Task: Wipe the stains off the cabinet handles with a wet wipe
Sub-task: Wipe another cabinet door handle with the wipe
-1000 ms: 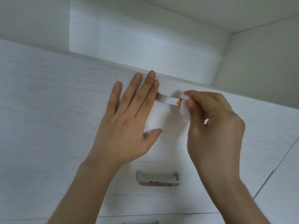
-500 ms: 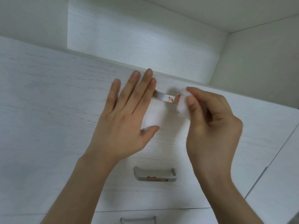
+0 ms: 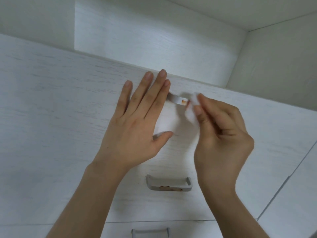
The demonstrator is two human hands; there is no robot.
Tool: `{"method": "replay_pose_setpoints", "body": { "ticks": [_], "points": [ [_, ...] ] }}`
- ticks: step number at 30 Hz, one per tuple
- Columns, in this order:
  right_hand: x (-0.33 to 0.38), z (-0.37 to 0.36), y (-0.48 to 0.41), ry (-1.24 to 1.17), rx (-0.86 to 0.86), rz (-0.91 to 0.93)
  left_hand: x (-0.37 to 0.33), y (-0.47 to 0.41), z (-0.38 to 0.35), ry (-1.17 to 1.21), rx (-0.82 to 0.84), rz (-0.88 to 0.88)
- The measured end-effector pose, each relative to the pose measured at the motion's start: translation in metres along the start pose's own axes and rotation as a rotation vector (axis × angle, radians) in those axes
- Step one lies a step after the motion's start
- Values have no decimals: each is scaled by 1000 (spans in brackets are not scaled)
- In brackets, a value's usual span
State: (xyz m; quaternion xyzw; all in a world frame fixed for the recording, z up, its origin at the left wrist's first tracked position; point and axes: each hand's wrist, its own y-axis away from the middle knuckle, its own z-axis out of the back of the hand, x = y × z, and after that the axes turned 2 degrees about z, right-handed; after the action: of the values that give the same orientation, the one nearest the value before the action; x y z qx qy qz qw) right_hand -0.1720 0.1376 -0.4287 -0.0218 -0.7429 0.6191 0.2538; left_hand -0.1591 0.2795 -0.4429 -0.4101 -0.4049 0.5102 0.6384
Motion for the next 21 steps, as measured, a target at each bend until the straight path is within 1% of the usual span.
{"method": "replay_pose_setpoints", "body": {
  "ticks": [2, 3, 7, 9, 11, 19, 21],
  "points": [
    [-4, 6, 1, -48, -76, -64, 0, 1, 0, -3, 7, 5],
    [-5, 6, 3, -56, -87, -70, 0, 0, 1, -2, 9, 5],
    [-3, -4, 8, -31, -20, 18, 0, 0, 0, 10, -2, 3],
    [-4, -7, 9, -40, -25, 34, 1, 0, 0, 14, -6, 2],
    [-5, -8, 8, -50, -53, 38, 2, 0, 0, 29, -13, -2],
    [-2, -6, 11, -36, -28, -5, 2, 1, 0, 48, -31, 11],
    [-2, -5, 10, -46, -67, -32, 4, 1, 0, 43, -25, 5]
  ]
}}
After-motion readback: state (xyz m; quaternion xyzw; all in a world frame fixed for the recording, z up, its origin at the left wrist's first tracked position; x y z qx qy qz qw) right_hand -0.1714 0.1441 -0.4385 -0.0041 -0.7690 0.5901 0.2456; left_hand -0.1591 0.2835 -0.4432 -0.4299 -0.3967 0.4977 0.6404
